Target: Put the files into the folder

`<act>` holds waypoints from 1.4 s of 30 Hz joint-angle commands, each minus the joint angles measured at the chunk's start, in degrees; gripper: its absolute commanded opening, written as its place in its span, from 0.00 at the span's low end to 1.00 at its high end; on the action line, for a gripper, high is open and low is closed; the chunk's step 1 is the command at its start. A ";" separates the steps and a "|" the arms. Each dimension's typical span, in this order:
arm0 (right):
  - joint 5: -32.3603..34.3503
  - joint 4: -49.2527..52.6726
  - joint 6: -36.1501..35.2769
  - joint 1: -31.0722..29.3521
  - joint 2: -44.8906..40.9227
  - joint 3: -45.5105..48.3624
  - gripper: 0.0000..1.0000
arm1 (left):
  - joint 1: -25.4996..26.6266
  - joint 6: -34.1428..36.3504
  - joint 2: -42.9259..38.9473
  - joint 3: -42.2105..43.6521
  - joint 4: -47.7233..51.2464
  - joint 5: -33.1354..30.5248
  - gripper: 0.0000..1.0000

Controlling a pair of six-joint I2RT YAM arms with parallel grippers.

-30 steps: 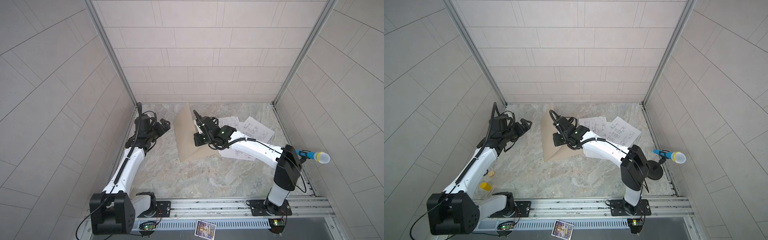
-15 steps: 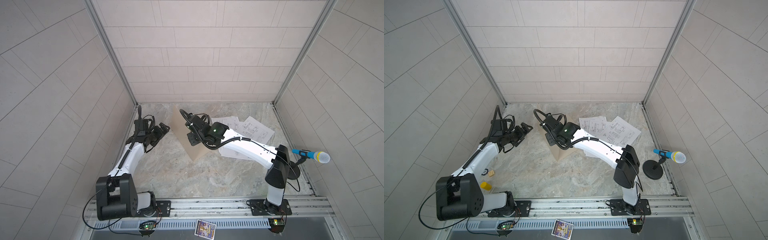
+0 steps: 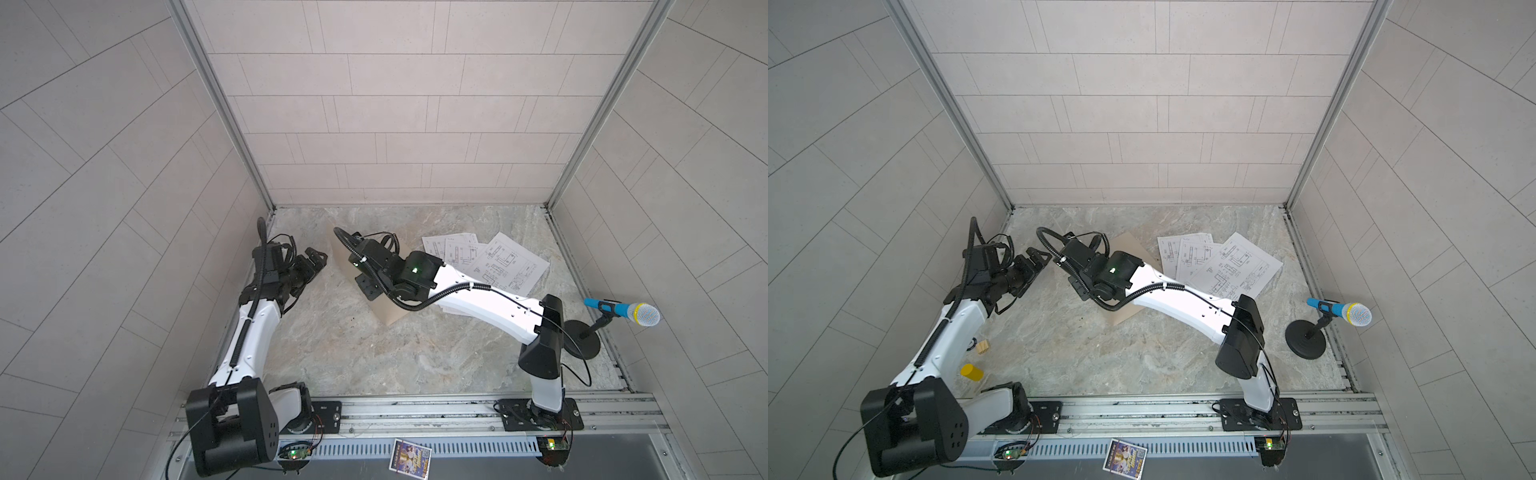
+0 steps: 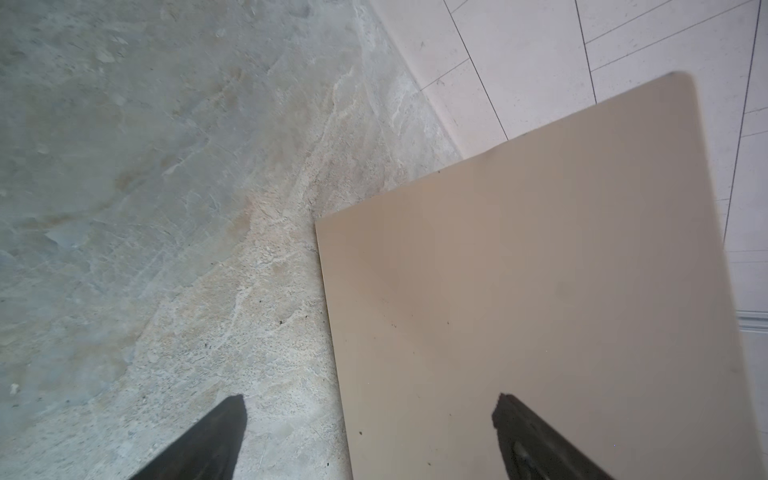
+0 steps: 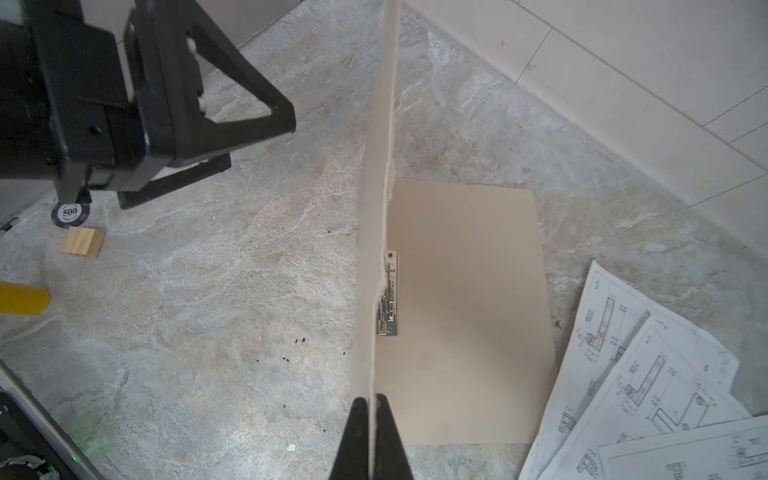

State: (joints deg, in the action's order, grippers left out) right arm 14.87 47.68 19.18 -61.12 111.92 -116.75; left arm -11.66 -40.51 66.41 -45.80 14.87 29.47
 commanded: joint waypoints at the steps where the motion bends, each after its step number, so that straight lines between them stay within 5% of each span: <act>1: 6.22 2.94 -4.69 -0.97 3.18 -3.44 0.00 | -1.96 -0.63 -1.19 1.10 -0.21 0.45 1.00; 11: 12.65 4.40 -7.66 -7.35 10.15 -3.11 0.00 | -8.61 -7.99 -9.73 7.84 -2.66 2.94 1.00; 17: 7.48 4.82 -3.69 -10.13 13.38 -3.05 0.00 | -13.58 -9.12 -13.20 10.44 -1.59 9.96 1.00; 21: 3.20 3.43 -1.99 -10.24 14.68 -3.05 0.01 | -13.57 -6.74 -14.87 11.00 2.39 8.31 1.00; 23: 0.79 2.47 -1.24 -10.24 14.90 -2.72 0.11 | -13.56 -5.70 -14.98 11.23 4.74 7.19 1.00; 25: -2.17 0.89 -0.39 -10.24 14.73 -2.13 0.40 | -13.56 -5.26 -14.58 11.36 6.35 6.22 1.00; 27: -3.35 0.38 0.36 -10.24 13.97 -1.77 0.58 | -13.56 -5.03 -13.64 11.29 7.15 5.85 1.00; 36: -4.83 -11.17 0.70 -7.78 -0.94 16.01 0.71 | -13.82 -1.32 -4.51 8.30 14.13 1.09 0.99; 42: -6.24 -21.16 1.55 -2.44 -10.04 30.25 0.74 | -13.64 3.16 -7.54 4.23 19.27 -6.26 0.99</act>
State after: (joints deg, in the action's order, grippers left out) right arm 9.30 33.17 19.66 -66.00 105.80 -90.78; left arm -25.12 -40.45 61.93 -38.37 30.46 28.25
